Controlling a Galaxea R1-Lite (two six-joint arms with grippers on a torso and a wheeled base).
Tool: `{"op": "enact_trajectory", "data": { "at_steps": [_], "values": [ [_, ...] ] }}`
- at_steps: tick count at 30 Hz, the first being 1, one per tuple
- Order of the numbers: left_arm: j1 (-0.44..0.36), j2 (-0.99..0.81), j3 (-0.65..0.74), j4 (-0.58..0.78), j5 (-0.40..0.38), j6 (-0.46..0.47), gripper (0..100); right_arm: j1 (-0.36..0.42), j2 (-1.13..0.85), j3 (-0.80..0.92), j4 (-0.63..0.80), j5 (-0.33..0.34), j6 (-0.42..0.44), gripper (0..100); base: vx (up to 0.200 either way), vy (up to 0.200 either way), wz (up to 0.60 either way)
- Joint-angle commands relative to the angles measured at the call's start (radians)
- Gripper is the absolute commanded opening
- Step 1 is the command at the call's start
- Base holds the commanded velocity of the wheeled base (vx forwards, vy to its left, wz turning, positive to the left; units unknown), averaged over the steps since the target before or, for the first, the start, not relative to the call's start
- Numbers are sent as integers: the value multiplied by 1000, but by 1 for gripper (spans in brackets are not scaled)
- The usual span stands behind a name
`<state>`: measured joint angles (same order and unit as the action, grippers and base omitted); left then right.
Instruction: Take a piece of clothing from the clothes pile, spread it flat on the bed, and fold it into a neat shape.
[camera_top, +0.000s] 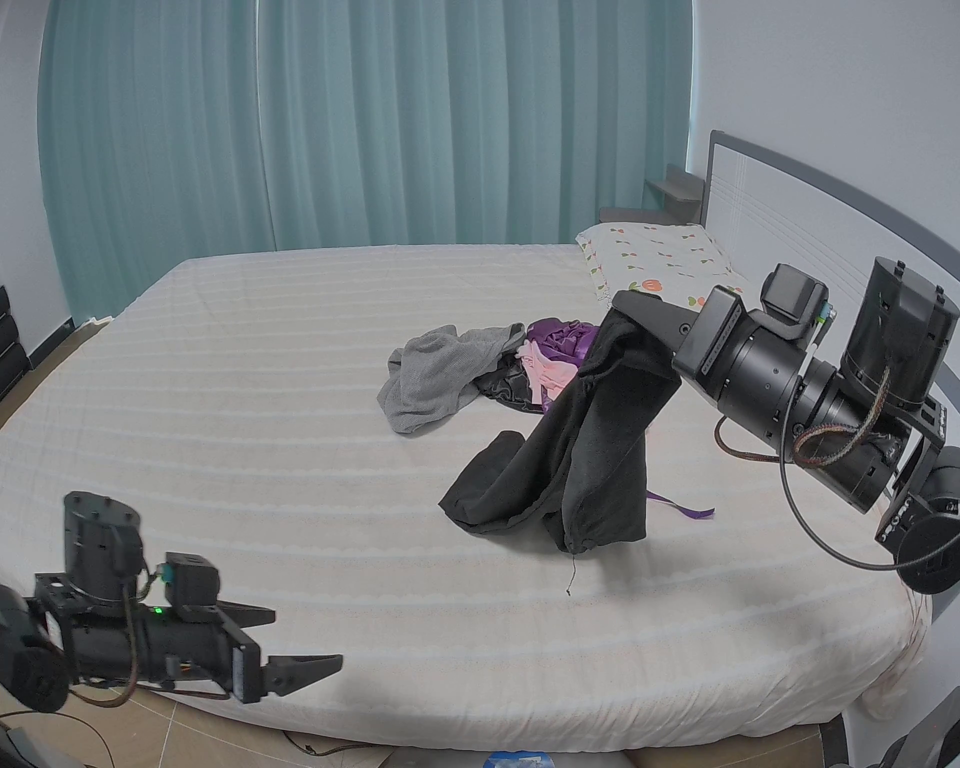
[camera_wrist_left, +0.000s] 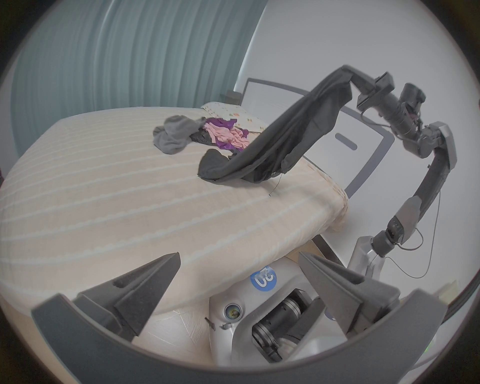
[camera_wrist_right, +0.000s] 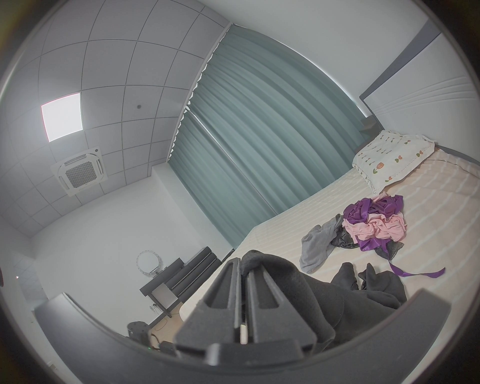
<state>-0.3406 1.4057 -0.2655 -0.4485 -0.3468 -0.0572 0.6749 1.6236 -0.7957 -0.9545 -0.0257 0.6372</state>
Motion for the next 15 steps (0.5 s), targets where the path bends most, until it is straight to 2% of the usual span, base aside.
{"op": "enact_trajectory", "data": {
  "at_steps": [1,3,5,8,12,15],
  "values": [
    [-181,470,-46,-311,97,-65,100,-8,9,-8,-6,-11,1,0,0,0,0],
    [-204,552,-73,-394,147,-101,100,-8,9,-11,-6,-13,-1,0,0,0,0],
    [-218,607,-101,-444,164,-121,100,-8,9,-17,-1,-13,1,0,0,0,0],
    [-244,696,-173,-469,178,-122,100,-8,13,-23,0,-13,1,0,0,0,0],
    [-251,812,-301,-486,270,-138,100,-9,18,-30,-1,-13,2,0,0,0,0],
    [-250,871,-374,-503,290,-153,100,-11,16,-30,-1,-13,2,0,0,0,0]
  ]
}}
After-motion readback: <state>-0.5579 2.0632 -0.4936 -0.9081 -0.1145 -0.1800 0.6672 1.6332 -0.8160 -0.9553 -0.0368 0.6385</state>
